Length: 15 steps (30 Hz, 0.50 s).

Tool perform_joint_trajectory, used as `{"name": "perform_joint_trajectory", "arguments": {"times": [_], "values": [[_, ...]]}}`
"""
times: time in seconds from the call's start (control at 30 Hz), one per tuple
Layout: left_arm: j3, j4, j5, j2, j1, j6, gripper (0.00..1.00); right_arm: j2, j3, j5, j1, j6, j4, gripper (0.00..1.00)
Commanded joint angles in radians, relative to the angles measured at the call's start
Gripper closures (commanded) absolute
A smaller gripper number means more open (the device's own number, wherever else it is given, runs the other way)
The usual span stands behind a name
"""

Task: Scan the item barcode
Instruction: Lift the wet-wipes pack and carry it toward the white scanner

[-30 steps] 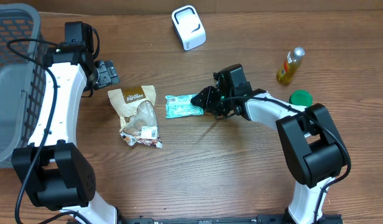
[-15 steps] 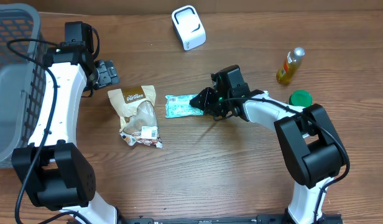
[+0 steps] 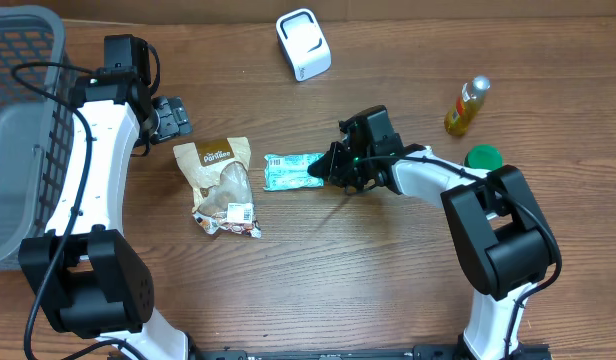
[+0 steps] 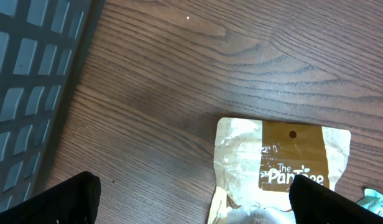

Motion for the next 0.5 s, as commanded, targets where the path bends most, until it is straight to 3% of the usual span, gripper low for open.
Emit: {"name": "perform_joint_trajectory", "arguments": {"times": [0.0, 0.23, 0.47], "values": [[0.008, 0.002, -0.013, -0.017, -0.008, 0.004, 0.00, -0.006, -0.006, -0.186, -0.069, -0.040, 0.014, 0.96], [0.008, 0.001, -0.013, -0.017, -0.008, 0.004, 0.00, -0.182, -0.006, -0.481, -0.177, -0.277, -0.018, 0.96], [0.008, 0.001, -0.013, -0.017, -0.008, 0.004, 0.01, -0.470, -0.006, -0.486, -0.222, -0.484, -0.264, 0.96]]}}
